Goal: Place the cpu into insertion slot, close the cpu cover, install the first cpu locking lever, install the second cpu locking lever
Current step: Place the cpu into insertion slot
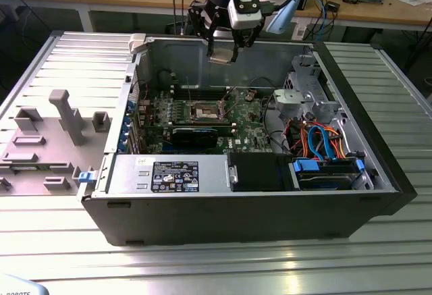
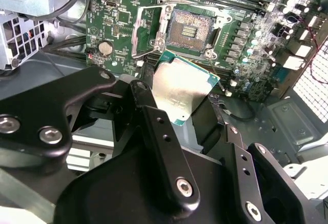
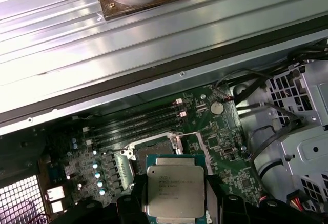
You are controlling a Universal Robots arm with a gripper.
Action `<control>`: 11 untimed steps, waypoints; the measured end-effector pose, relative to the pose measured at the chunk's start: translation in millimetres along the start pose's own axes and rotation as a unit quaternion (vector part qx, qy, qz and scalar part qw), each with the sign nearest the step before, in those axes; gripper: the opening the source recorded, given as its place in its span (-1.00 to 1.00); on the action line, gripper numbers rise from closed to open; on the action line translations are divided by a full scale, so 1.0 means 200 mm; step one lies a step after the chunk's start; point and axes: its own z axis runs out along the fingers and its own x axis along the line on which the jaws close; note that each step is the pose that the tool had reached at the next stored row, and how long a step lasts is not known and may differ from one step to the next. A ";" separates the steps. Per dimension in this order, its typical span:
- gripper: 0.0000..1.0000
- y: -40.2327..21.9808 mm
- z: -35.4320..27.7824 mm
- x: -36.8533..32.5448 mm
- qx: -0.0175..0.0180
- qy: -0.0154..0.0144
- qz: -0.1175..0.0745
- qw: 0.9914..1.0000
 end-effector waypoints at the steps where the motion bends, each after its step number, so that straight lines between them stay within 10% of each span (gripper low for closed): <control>1: 0.08 0.000 0.000 0.000 0.000 0.000 0.001 1.000; 11: 0.08 -0.001 0.008 0.000 -0.001 -0.003 0.036 0.999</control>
